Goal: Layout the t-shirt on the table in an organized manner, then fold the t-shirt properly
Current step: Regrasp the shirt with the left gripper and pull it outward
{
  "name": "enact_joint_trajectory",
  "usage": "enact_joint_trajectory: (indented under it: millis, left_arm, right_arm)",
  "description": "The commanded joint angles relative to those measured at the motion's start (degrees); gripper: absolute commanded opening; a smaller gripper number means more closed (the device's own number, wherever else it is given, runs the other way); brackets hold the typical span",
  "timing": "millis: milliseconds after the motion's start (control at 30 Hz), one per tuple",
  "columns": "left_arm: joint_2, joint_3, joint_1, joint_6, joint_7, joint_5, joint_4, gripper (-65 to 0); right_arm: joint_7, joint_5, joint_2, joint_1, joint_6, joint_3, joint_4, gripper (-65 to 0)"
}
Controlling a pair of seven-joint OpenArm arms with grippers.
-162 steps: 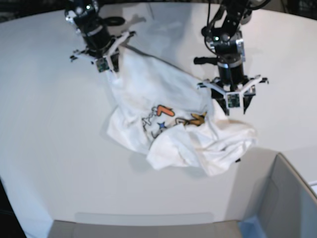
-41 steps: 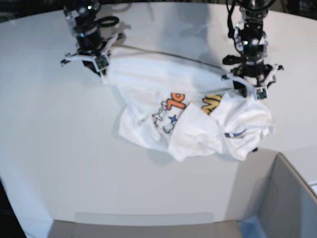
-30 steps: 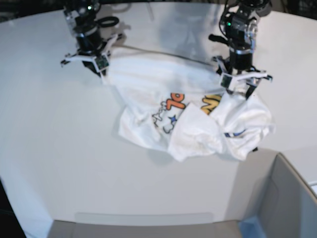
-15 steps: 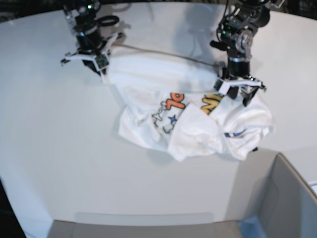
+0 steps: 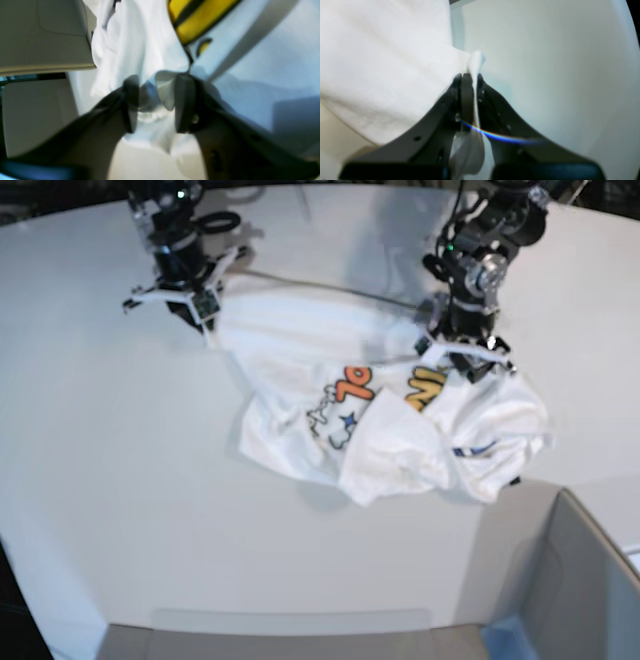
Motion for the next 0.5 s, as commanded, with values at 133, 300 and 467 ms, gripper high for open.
enact_joint_trajectory:
  millis: [133,300,467]
  left_arm:
    - [2.0,-1.3,-3.9,1.2,0.9,1.0,0.1,-65.0]
    - [5.9,-6.3,-4.8,1.2,0.9,1.0,0.5,-65.0]
    - [12.6,-16.6,-3.7,1.3,0.1,0.9,2.3,-65.0]
  right_arm:
    - [1.2,-0.3,0.2,1.1,-0.4,0.1,-0.6,-65.0]
    - [1.2,-0.3,0.2,1.6,-0.4,0.1,-1.4,-65.0]
    - [1.2,-0.3,0.3,1.7,-0.4,0.2,-1.7,-65.0]
